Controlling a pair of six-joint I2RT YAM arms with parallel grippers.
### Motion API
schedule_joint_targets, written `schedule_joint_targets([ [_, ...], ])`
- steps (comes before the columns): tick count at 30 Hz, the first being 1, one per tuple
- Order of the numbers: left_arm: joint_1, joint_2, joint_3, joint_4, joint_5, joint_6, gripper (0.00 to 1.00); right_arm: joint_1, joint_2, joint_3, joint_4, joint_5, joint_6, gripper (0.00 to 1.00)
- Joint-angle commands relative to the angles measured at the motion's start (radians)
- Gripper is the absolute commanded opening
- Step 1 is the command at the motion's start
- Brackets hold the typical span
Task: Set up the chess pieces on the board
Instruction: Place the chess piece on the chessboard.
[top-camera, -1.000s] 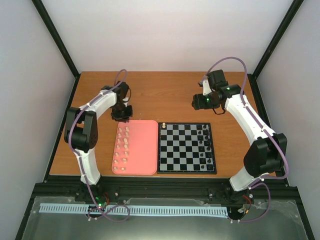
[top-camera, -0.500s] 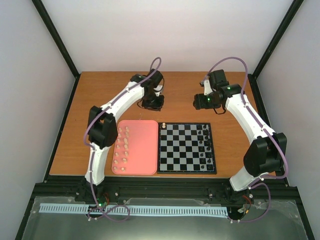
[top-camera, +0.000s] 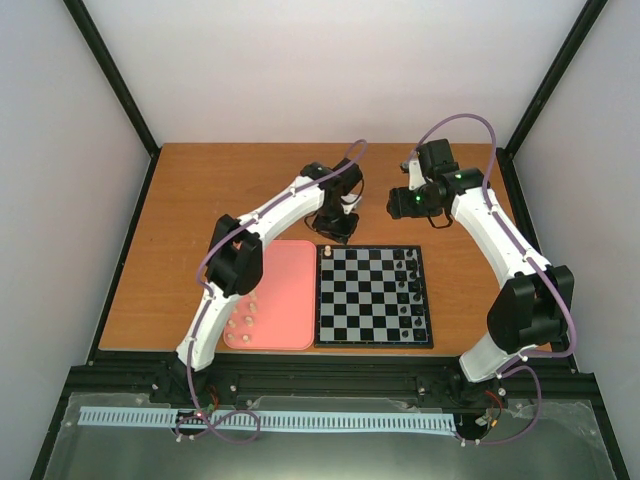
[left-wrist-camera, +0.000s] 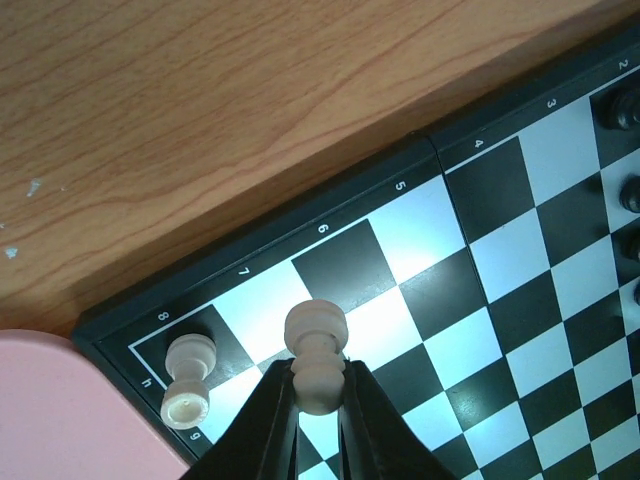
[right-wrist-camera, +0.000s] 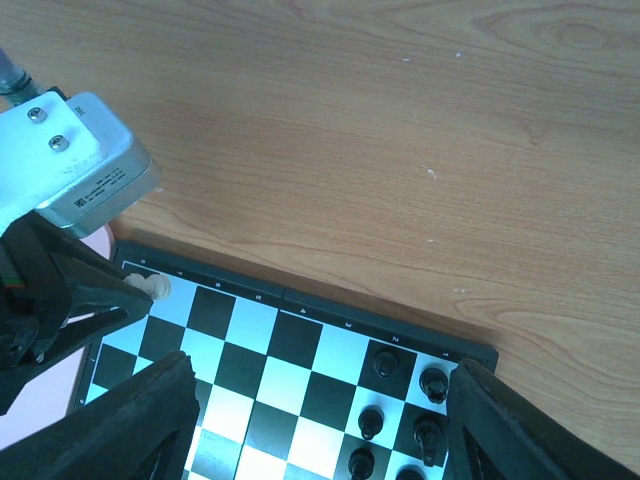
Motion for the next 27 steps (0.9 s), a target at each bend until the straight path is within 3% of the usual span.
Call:
schedule_joint_targets([
  [1,-0.005,0.007,0.019,-0.026,0.004,0.037,0.01,-0.013,-0.012,0.001,0.005,0.004,-0.006,0.68],
  [27,-0.021,0.067,0.0,-0.039,-0.004,0.049,0.03,-0.014,-0.002,-0.008,0.018,-0.029,0.0,0.68],
])
